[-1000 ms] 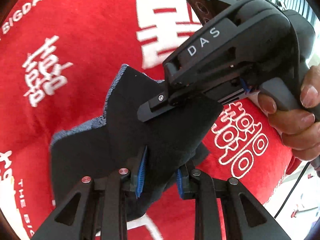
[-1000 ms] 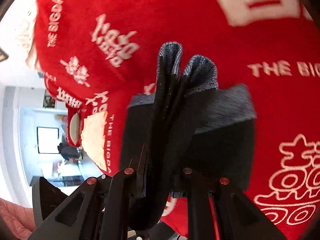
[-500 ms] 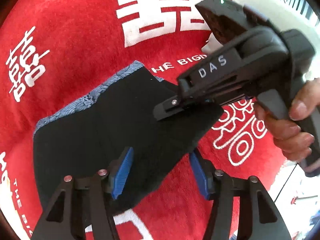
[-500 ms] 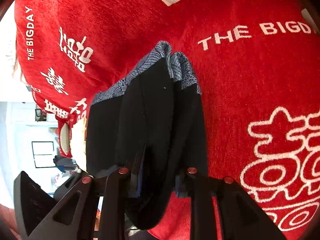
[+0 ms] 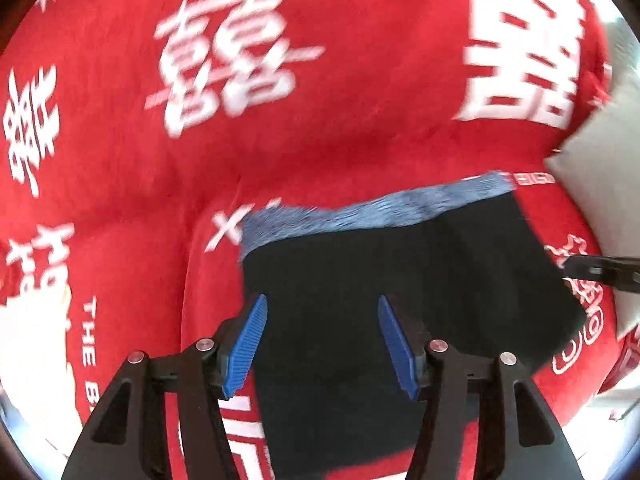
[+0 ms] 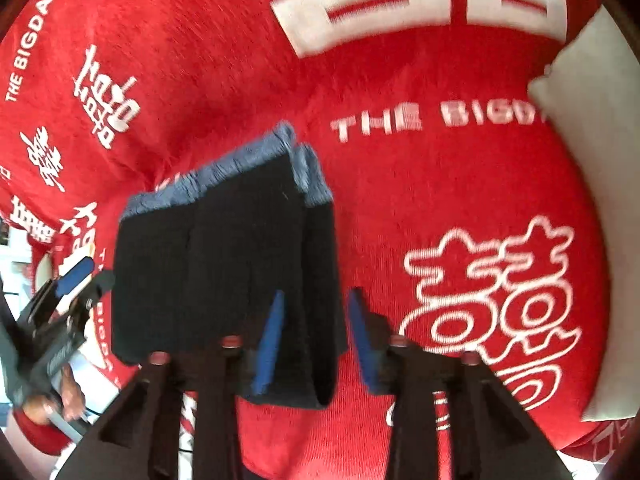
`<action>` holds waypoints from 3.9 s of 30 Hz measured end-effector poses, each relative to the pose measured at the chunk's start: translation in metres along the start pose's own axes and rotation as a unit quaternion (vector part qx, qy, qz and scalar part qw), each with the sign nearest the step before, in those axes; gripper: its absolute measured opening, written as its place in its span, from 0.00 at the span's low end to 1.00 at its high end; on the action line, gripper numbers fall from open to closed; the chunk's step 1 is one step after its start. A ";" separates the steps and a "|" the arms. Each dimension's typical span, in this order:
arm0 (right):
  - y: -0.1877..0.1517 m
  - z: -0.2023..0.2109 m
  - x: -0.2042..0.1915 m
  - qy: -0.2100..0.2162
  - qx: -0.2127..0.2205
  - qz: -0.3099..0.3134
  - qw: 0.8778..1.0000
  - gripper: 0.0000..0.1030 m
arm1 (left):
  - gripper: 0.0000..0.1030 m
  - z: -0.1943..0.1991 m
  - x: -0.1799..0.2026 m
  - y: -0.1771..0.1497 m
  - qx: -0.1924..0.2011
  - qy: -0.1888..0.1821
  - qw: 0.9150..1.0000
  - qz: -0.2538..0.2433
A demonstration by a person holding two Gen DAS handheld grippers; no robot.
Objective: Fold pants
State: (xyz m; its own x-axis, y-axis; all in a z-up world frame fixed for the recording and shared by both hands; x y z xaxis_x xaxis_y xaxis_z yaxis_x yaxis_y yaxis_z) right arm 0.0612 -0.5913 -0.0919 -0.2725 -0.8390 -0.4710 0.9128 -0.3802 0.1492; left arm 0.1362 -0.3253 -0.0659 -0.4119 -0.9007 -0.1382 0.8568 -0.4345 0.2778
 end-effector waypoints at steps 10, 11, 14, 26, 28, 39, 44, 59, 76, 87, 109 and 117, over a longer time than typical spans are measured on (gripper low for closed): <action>-0.020 -0.032 -0.051 -0.021 -0.030 0.086 0.996 0.26 | 0.60 -0.042 -0.013 -0.034 -0.035 -0.003 0.999 0.039; -0.024 -0.037 -0.051 -0.028 -0.030 0.090 0.995 0.26 | 0.61 -0.044 -0.013 -0.037 -0.035 -0.002 0.999 0.039; -0.034 -0.043 -0.052 -0.045 -0.022 0.104 0.993 0.26 | 0.62 -0.041 -0.018 -0.031 -0.035 -0.006 0.998 0.051; -0.038 -0.044 -0.054 -0.052 -0.011 0.120 0.991 0.27 | 0.66 -0.091 -0.051 0.016 -0.055 0.026 0.993 0.101; -0.040 -0.041 -0.053 -0.054 -0.009 0.122 0.991 0.27 | 0.78 -0.093 -0.051 0.013 -0.041 0.045 0.994 0.094; -0.038 -0.039 -0.055 -0.044 -0.005 0.105 0.993 0.37 | 0.78 -0.064 -0.056 0.000 -0.069 0.033 0.993 0.091; -0.040 -0.040 -0.058 -0.046 -0.008 0.104 0.994 0.47 | 0.78 -0.052 -0.050 -0.011 -0.079 0.032 0.992 0.090; -0.045 -0.047 -0.075 -0.084 -0.007 0.122 0.989 0.62 | 0.94 -0.043 -0.032 -0.025 -0.077 0.025 0.994 0.075; -0.043 -0.030 -0.069 -0.111 -0.001 0.123 0.986 0.79 | 0.94 -0.046 -0.017 -0.042 -0.092 0.008 0.993 0.068; -0.040 -0.023 -0.051 -0.115 0.000 0.107 0.988 0.79 | 0.94 -0.044 -0.011 -0.046 -0.091 0.015 0.994 0.065; 0.015 -0.031 0.023 0.066 -0.034 0.026 0.997 0.79 | 0.94 -0.067 -0.056 -0.049 -0.088 -0.131 0.983 0.092; 0.025 -0.063 0.044 0.190 -0.085 -0.013 0.978 0.79 | 0.94 -0.099 -0.043 -0.051 -0.136 -0.229 0.962 0.058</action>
State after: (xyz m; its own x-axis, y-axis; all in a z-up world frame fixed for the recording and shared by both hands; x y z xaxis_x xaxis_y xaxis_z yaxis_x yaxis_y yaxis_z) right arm 0.0912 -0.6137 -0.1634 -0.1938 -0.6124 -0.7665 0.9531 -0.3026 0.0008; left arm 0.1411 -0.2635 -0.1679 -0.3488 -0.8772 0.3299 0.9290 -0.3700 -0.0013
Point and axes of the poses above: each gripper's, at about its wrist camera, not at the fingertips, and z roughly against the way its jaws point, x to its right, y to its top, the point moved 2 cm from there along -z, roughly the way its jaws point, and after that the axes turned 7 degrees about y, right-handed, at the moved point
